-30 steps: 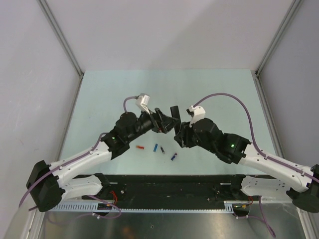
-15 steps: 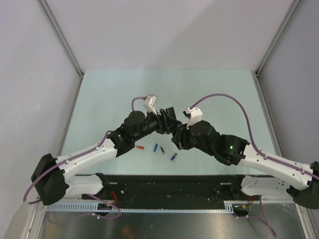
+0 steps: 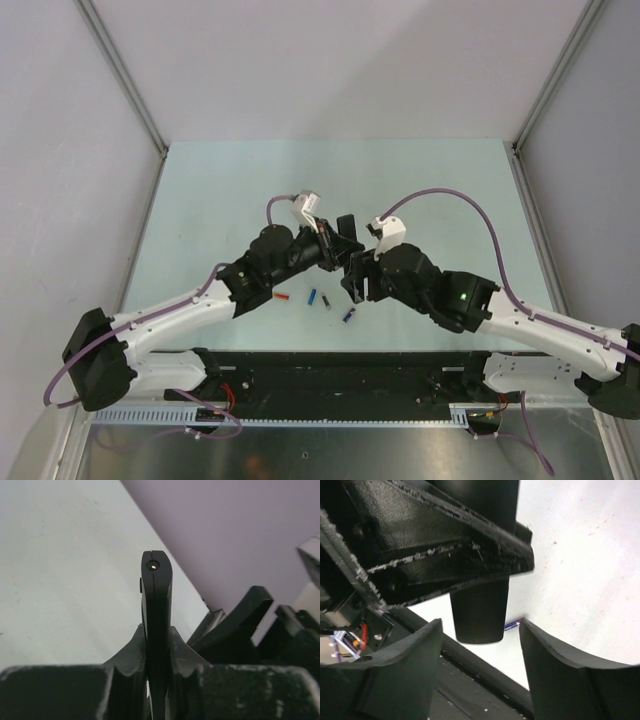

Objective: Load the batteries into the remote control
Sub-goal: Adjust the remote control, then remove the battery cover from the remote control.

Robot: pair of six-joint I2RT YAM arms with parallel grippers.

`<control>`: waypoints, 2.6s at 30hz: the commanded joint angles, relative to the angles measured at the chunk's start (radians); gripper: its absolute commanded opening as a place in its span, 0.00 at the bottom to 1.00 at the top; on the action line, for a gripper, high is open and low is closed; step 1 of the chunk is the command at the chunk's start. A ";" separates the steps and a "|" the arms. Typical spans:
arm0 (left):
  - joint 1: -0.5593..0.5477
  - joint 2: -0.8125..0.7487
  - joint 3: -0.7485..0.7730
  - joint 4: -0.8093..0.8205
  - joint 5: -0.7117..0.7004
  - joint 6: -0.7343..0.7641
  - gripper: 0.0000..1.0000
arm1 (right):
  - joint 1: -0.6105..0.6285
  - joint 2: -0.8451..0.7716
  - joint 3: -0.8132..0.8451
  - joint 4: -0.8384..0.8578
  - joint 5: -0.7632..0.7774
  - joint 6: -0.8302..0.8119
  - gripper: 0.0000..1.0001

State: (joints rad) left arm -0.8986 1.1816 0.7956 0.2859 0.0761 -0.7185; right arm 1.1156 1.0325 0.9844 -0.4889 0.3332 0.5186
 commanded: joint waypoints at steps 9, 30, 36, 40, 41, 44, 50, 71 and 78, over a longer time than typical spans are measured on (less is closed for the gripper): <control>0.163 -0.120 -0.088 0.086 0.072 -0.064 0.00 | -0.008 -0.097 0.043 0.002 0.003 0.004 0.82; 0.359 0.078 -0.389 0.981 0.528 -0.567 0.00 | -0.376 -0.103 -0.293 0.642 -0.732 0.328 0.82; 0.360 0.147 -0.368 1.044 0.571 -0.613 0.00 | -0.369 -0.072 -0.291 0.665 -0.757 0.331 0.81; 0.359 0.156 -0.365 1.052 0.577 -0.631 0.00 | -0.366 -0.043 -0.293 0.658 -0.758 0.324 0.79; 0.360 0.154 -0.363 1.052 0.576 -0.630 0.00 | -0.362 -0.035 -0.291 0.658 -0.760 0.322 0.79; 0.360 0.145 -0.361 1.052 0.564 -0.615 0.00 | -0.359 -0.019 -0.293 0.662 -0.758 0.320 0.77; 0.351 0.058 -0.363 0.955 0.464 -0.472 0.00 | -0.355 -0.057 -0.315 0.667 -0.694 0.323 0.79; 0.135 -0.237 -0.409 0.562 -0.105 -0.108 0.00 | -0.338 0.115 -0.432 1.251 -0.692 0.616 0.75; 0.102 -0.250 -0.400 0.532 -0.165 -0.067 0.00 | -0.336 0.158 -0.432 1.264 -0.697 0.656 0.69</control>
State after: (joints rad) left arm -0.7799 0.9588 0.3866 0.8196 -0.0212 -0.8436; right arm 0.7715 1.1694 0.5480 0.7097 -0.3599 1.1381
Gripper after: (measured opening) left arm 0.177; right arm 0.706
